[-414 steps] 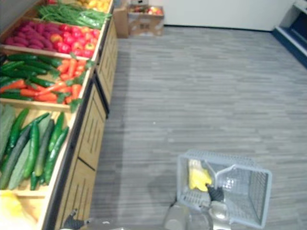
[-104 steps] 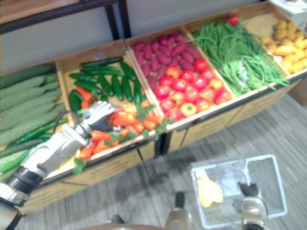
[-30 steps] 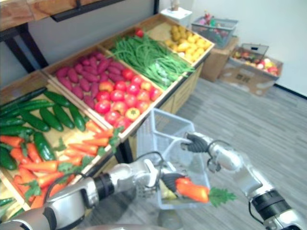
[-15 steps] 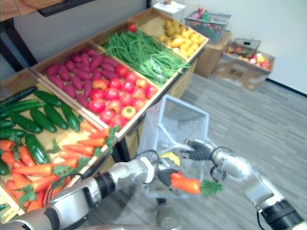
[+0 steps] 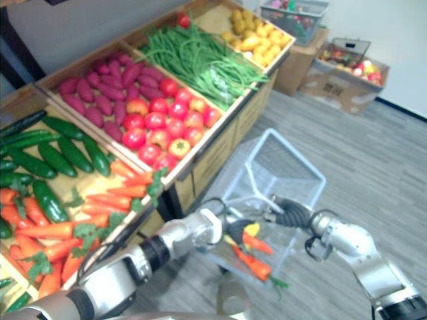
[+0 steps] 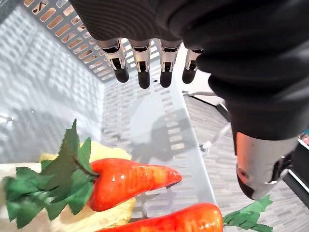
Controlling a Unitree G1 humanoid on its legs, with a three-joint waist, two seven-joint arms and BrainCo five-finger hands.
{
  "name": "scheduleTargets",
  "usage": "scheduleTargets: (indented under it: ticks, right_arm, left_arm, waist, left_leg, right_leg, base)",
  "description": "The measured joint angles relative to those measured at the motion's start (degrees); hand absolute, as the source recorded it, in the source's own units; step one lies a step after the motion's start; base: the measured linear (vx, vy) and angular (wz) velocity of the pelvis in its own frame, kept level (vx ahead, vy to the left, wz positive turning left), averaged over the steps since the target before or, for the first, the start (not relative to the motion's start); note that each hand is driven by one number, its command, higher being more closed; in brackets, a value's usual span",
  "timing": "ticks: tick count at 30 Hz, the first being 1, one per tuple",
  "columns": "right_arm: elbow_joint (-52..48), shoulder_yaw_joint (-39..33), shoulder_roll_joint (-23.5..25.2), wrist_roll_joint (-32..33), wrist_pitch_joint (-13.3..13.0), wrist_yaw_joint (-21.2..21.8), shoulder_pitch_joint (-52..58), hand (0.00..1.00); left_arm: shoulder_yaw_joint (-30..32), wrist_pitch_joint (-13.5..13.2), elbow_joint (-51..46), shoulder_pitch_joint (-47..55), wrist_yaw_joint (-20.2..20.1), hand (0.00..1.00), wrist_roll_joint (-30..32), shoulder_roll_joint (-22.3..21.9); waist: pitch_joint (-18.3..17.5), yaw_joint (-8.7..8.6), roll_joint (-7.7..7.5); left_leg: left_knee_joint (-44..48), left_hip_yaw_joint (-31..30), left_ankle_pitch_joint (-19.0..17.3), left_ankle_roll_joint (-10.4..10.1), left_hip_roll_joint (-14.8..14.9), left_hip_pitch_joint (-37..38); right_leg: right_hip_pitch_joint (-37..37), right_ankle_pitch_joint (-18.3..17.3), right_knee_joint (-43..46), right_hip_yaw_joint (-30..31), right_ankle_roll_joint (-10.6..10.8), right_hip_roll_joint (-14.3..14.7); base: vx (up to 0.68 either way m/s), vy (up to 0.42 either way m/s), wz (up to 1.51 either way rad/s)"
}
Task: Pick vegetable in the basket
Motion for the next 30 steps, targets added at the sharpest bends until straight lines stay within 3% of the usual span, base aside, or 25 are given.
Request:
scheduleTargets:
  ticks: [12, 16, 19, 23, 30]
  right_arm:
    - [-2.0, -0.4, -0.8, 1.8, 0.0, 1.1, -0.1, 1.0]
    - [-0.1, -0.7, 0.3, 1.7, -0.4, 0.9, -0.3, 1.0]
    - [6.3, -0.9, 1.9, 1.0, -0.3, 0.0, -0.7, 1.0]
    - [16.5, -2.3, 2.8, -1.7, 0.1, -0.7, -0.9, 1.0]
    - [36.1, -6.2, 4.8, -10.7, 0.4, -3.6, -0.9, 1.0]
  left_arm:
    - [2.0, 0.2, -0.1, 0.1, -1.8, 0.0, 0.1, 0.9]
    - [1.1, 0.0, -5.2, 1.0, -2.3, 0.0, 0.0, 2.6]
    - [-0.9, -0.3, -12.1, 1.7, -2.4, 0.0, -1.0, 4.7]
    - [-4.0, -1.7, -23.3, 4.3, -3.8, 0.0, -4.0, 9.2]
    - [-7.3, -5.0, -42.8, 9.1, -6.1, 0.0, -15.4, 16.2]
  waist:
    - [0.2, 0.13, 0.15]
    - [0.4, 0.16, 0.55]
    - [0.5, 0.69, 0.84]
    - [0.4, 2.71, 1.18]
    - [0.3, 3.92, 1.38]
  left_leg:
    - [0.6, -0.2, -0.2, 0.1, 0.2, -0.1]
    - [0.6, -2.3, -0.3, 0.1, 0.3, -1.2]
    - [0.6, -4.8, -0.2, 0.2, 0.4, -1.5]
    - [0.7, -8.1, -0.6, 0.9, 0.1, -3.3]
    - [0.5, -13.8, 0.0, 1.7, -0.5, -5.8]
  right_leg:
    - [0.1, 0.0, 0.0, 0.1, 0.0, 0.0]
    - [0.3, 0.0, 0.0, -1.2, 0.0, -0.6]
    - [1.6, 0.0, -0.1, -3.2, 0.0, -1.1]
    - [2.4, 0.0, -0.2, -5.8, 0.1, -2.6]
    - [4.1, 0.0, -0.2, -11.0, 0.1, -4.6]
  base:
    - [-0.06, -0.033, 0.0]
    - [-0.07, -0.046, 0.17]
    - [-0.06, -0.044, 0.34]
    - [-0.07, -0.029, 0.37]
    - [-0.04, -0.031, 0.38]
